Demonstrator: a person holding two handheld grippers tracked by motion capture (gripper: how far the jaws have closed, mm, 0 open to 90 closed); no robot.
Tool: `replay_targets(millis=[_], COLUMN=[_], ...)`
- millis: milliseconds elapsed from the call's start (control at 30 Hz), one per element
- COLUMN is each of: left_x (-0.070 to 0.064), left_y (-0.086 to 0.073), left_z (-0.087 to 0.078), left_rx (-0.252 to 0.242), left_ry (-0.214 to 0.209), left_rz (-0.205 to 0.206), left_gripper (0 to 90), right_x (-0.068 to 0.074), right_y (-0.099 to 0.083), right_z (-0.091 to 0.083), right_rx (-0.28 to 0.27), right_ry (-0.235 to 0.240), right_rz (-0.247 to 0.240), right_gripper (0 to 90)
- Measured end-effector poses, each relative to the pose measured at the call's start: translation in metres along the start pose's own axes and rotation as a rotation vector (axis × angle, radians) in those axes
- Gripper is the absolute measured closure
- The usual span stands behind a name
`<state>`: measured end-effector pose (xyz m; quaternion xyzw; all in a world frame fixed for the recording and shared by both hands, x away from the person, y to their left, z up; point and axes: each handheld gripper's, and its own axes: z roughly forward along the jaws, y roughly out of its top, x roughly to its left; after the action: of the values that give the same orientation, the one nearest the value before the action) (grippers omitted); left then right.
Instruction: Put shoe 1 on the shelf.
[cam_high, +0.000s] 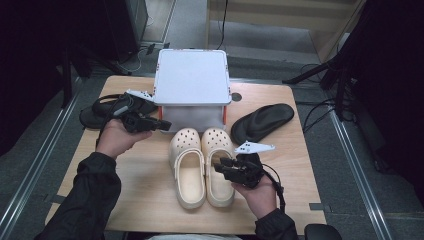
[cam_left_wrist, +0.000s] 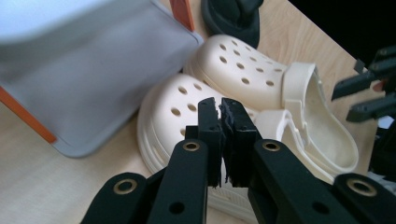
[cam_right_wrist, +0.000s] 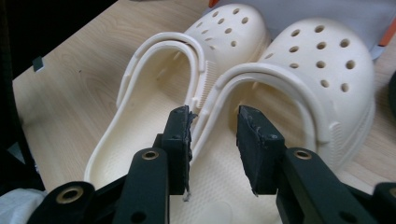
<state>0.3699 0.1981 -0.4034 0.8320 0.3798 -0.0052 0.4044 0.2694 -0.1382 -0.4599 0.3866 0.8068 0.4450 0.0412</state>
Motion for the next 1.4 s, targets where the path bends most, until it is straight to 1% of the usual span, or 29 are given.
replay_targets(millis=[67,100,133,200,233,267,300,333,433,467,533,600,633,733,767,900,1033,1100,1233,1300,1333,1400], left_x=[0.002,0.002,0.004,0.007,0.007,0.01,0.01,0.013,0.018,0.019,0.023,0.026,0.027,0.03,0.031,0.034,0.037,0.038,0.038,0.038,0.037,0.037], left_y=[0.008,0.008,0.016,0.024,0.024,0.031,0.031,0.037,0.044,0.046,0.05,0.055,0.056,0.062,0.063,0.064,0.063,0.063,0.062,0.062,0.061,0.061], left_z=[-0.002,-0.002,-0.005,-0.007,-0.007,-0.01,-0.01,-0.013,-0.017,-0.018,-0.016,-0.012,-0.01,-0.001,0.001,0.007,0.009,0.01,0.011,0.011,0.011,0.011], left_rx=[-0.002,-0.002,0.0,-0.002,-0.002,-0.013,-0.013,-0.019,-0.04,-0.05,-0.054,-0.067,-0.076,-0.075,-0.071,-0.056,-0.061,-0.064,-0.069,-0.074,-0.076,-0.073], left_ry=[0.005,0.005,0.012,0.016,0.016,0.023,0.023,0.034,0.046,0.059,0.071,0.082,0.073,0.086,0.08,0.086,0.074,0.064,0.059,0.061,0.069,0.072], left_rz=[0.001,0.001,0.002,0.005,0.005,0.006,0.006,0.012,0.001,0.005,0.008,-0.002,-0.006,0.0,0.004,0.006,0.001,0.002,0.004,0.0,0.004,0.011], left_gripper=[87.8,88.0,88.2,88.3,88.4,88.4,88.4,88.4,88.5,88.6,88.9,88.9,88.9,88.9,88.9,88.8,88.6,88.7,88.7,88.9,89.1,89.7], right_x=[0.002,0.002,0.003,0.005,0.005,0.006,0.006,0.006,0.007,0.008,0.009,0.011,0.011,0.013,0.014,0.013,0.015,0.016,0.019,0.02,0.02,0.019], right_y=[0.0,0.0,-0.001,-0.002,-0.002,-0.002,-0.002,-0.003,-0.004,-0.004,-0.005,-0.005,-0.005,-0.005,-0.006,-0.005,-0.003,-0.002,0.0,0.001,0.001,0.001], right_z=[0.002,0.002,0.005,0.007,0.008,0.009,0.009,0.01,0.012,0.012,0.013,0.014,0.016,0.019,0.02,0.027,0.038,0.044,0.054,0.058,0.06,0.066], right_rx=[0.006,0.006,0.012,0.016,0.02,0.023,0.023,0.025,0.019,0.017,0.017,0.018,0.017,0.019,0.02,0.022,0.041,0.04,0.045,0.05,0.046,0.052], right_ry=[0.006,0.006,0.012,0.015,0.015,0.016,0.016,0.015,0.006,0.004,0.003,0.0,-0.002,-0.017,-0.023,-0.05,-0.083,-0.101,-0.124,-0.144,-0.15,-0.163], right_rz=[-0.002,-0.002,-0.003,-0.006,-0.007,-0.008,-0.008,-0.007,0.001,-0.002,0.003,0.006,0.009,0.012,0.016,0.028,0.029,0.037,0.056,0.063,0.065,0.082], right_gripper=[65.7,65.7,65.6,64.9,64.4,63.9,63.9,63.8,63.8,63.8,63.7,62.1,61.6,58.8,57.0,52.4,47.5,47.2,47.3,47.3,47.5,48.8])
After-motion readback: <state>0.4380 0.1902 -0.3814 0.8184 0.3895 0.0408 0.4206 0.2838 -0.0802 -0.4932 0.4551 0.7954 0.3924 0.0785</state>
